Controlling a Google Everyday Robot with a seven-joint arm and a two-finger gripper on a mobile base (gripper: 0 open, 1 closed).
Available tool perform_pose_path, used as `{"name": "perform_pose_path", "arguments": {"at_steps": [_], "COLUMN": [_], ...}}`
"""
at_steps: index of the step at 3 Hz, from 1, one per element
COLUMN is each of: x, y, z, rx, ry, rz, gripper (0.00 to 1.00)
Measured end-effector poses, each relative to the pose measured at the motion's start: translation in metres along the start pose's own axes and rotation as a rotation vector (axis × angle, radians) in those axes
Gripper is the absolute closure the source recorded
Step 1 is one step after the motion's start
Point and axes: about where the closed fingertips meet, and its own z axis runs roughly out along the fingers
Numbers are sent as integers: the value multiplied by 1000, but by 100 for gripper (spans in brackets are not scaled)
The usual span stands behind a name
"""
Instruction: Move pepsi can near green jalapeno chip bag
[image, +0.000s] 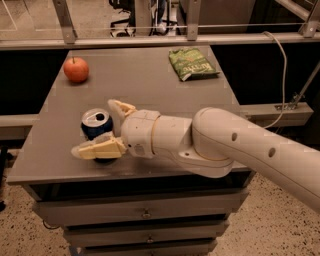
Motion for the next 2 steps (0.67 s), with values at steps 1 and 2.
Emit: {"name": "perform_pose_path", "arguments": {"at_steps": [1,2], "x": [9,18], "y": [3,-1], "z": [9,4], "rx": [7,29], "ry": [-10,-7], "rz": [18,34], "gripper": [42,64]}}
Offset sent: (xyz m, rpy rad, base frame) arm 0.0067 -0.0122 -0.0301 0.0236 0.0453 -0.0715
